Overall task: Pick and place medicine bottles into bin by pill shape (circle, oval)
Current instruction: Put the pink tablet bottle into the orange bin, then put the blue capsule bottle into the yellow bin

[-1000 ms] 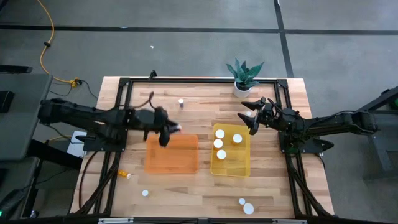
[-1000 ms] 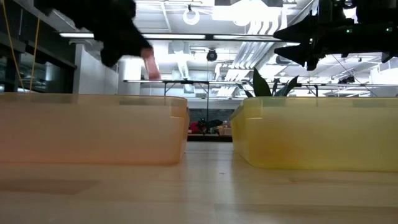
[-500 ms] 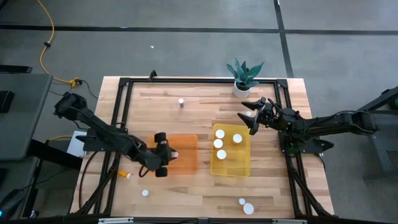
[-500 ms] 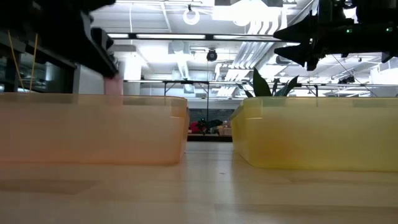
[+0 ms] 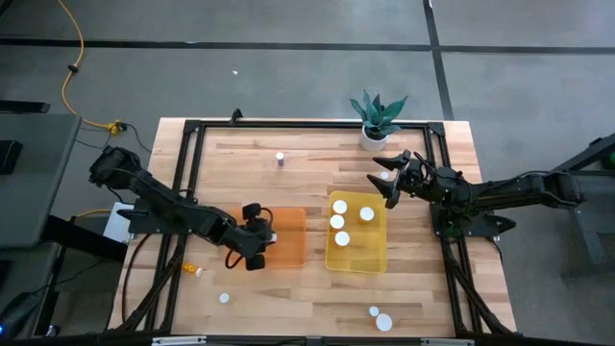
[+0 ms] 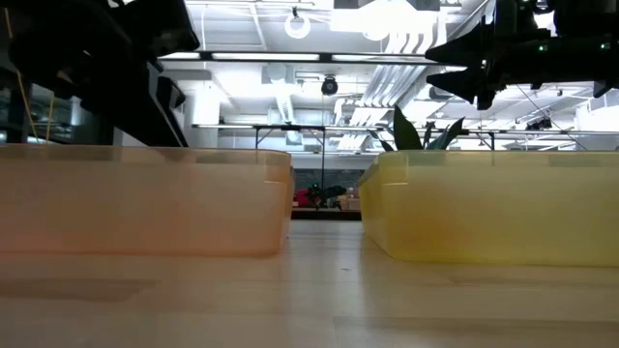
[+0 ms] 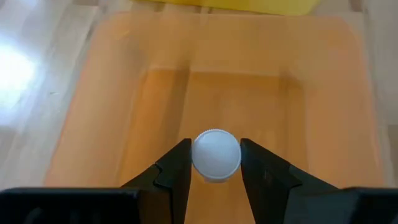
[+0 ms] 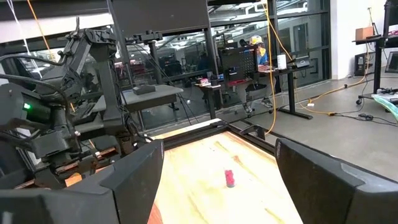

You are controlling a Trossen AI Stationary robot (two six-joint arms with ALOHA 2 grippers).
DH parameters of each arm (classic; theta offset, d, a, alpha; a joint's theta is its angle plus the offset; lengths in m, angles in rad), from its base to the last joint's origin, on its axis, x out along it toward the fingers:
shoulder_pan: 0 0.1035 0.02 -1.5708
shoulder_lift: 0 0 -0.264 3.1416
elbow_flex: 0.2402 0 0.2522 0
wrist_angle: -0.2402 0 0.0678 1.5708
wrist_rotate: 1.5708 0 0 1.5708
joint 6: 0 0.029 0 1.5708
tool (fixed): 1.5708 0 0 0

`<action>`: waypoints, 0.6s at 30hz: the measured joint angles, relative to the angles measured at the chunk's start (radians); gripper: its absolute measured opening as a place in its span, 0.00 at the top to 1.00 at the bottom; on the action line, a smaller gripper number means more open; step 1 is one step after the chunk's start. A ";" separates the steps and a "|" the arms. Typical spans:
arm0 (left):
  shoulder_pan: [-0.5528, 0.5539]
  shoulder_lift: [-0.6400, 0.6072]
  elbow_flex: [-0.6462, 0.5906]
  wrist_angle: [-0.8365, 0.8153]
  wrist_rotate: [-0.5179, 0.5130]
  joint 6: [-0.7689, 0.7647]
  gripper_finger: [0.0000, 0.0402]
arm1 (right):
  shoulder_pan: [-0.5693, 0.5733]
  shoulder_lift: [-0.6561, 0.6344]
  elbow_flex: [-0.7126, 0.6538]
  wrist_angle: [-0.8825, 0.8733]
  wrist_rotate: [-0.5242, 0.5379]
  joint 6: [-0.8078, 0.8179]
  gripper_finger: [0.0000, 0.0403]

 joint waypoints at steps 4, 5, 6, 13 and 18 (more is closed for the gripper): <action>0.004 0.000 0.000 -0.001 0.013 -0.007 0.68 | 0.000 0.000 0.000 0.000 0.000 0.000 0.25; 0.004 0.000 0.000 -0.001 0.012 -0.007 0.67 | 0.000 0.000 0.000 0.000 0.000 0.000 0.25; 0.004 0.000 0.000 -0.001 0.012 -0.007 0.65 | 0.000 0.000 0.000 0.000 0.000 0.000 0.25; 0.004 -0.010 0.001 -0.006 0.012 -0.007 0.52 | 0.000 0.000 0.000 0.000 0.000 0.000 0.25; 0.004 -0.072 0.070 -0.084 -0.022 0.025 0.45 | 0.000 0.000 0.000 0.000 0.000 0.000 0.25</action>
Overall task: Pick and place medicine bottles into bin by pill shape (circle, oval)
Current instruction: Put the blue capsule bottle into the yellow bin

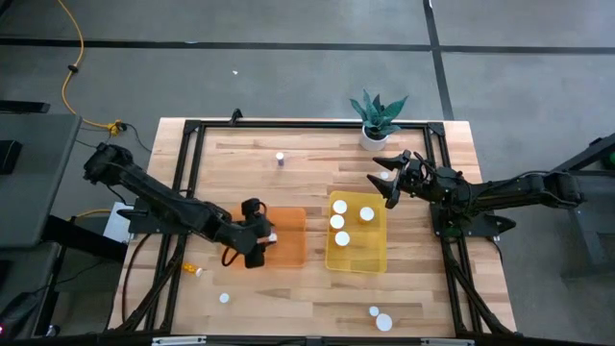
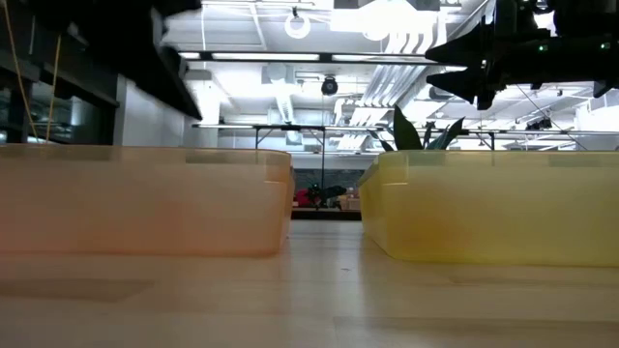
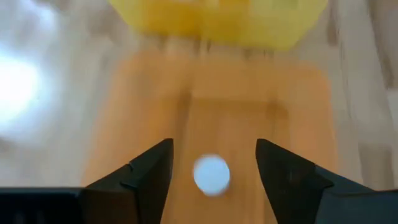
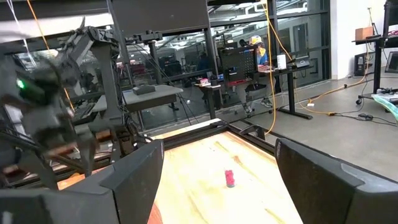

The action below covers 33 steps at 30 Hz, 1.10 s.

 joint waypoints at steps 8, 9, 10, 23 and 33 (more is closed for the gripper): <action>0.123 -0.103 0.060 -0.025 -0.276 0.158 0.44 | 0.000 0.000 0.000 0.001 0.000 0.006 0.25; 0.173 -0.102 0.060 -0.020 -0.270 0.170 0.44 | 0.000 0.000 0.000 0.001 0.000 0.009 0.25; 0.228 -0.102 0.060 -0.026 -0.246 0.179 0.44 | 0.000 0.000 0.000 0.001 0.000 0.013 0.25; 0.826 0.090 0.062 0.172 0.196 0.223 0.44 | 0.000 0.000 0.000 0.001 0.000 -0.001 0.25; 0.876 0.263 0.143 0.155 0.196 0.234 0.44 | 0.000 0.000 0.000 0.001 0.000 0.000 0.25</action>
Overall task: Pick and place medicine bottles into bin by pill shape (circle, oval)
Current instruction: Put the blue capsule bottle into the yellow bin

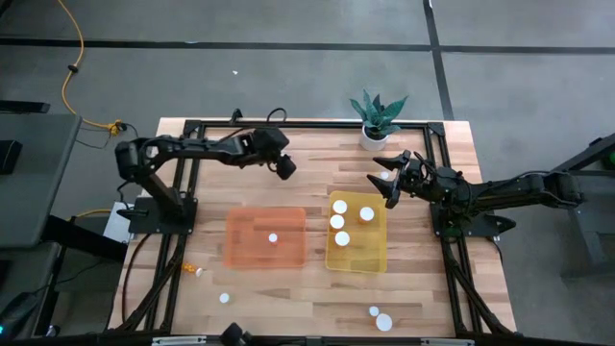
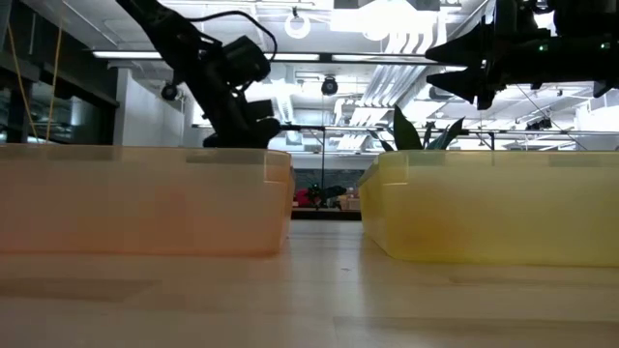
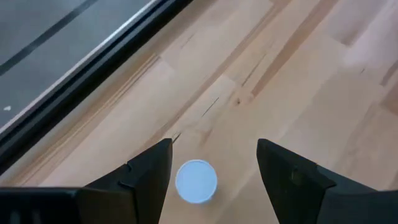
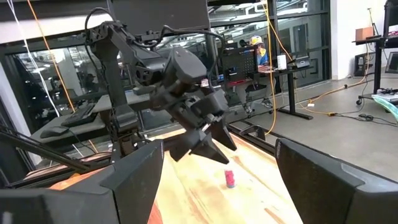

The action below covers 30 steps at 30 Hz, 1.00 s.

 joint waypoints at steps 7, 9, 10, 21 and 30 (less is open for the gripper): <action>0.000 0.019 0.012 -0.011 -0.065 0.008 0.44 | 0.000 0.000 0.000 -0.002 0.000 -0.002 0.25; 0.003 0.019 0.012 -0.022 -0.087 0.006 0.44 | 0.000 0.000 0.000 -0.005 0.000 -0.002 0.25; 0.007 0.019 0.012 -0.031 -0.097 0.002 0.44 | 0.000 0.000 0.000 -0.006 0.000 -0.002 0.25; 0.074 0.020 0.012 -0.044 0.007 -0.103 0.44 | 0.000 0.000 0.000 -0.006 0.000 -0.002 0.25; 0.074 0.023 0.012 -0.052 0.031 -0.150 0.44 | 0.000 0.000 0.000 -0.007 0.000 -0.002 0.25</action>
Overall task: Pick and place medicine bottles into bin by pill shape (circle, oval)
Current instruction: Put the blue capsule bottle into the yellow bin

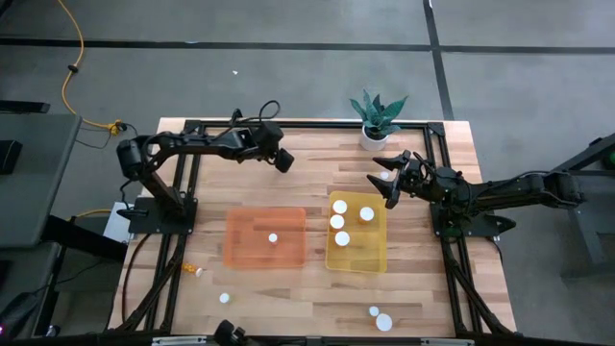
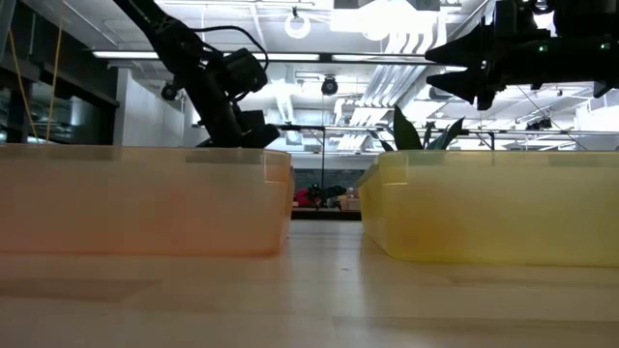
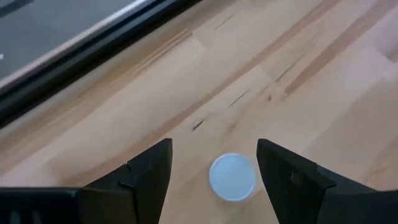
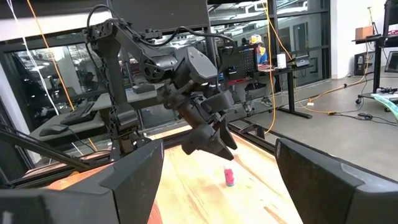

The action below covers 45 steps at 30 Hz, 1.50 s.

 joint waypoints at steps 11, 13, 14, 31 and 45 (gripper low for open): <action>-0.003 0.057 0.000 0.025 0.069 -0.015 0.44 | 0.000 0.000 0.000 0.000 0.000 0.000 0.25; -0.003 0.062 0.000 0.025 0.069 -0.016 0.44 | 0.000 0.000 0.000 0.000 0.000 0.000 0.25; -0.003 0.064 0.000 0.025 0.068 -0.020 0.44 | 0.000 0.000 0.000 -0.001 0.000 0.000 0.25; -0.003 0.066 0.000 0.025 0.035 -0.022 0.62 | 0.000 0.000 0.000 -0.001 0.000 0.000 0.25; -0.047 -0.026 0.018 0.032 0.126 -0.009 0.74 | 0.000 0.000 0.000 0.000 0.000 0.000 0.25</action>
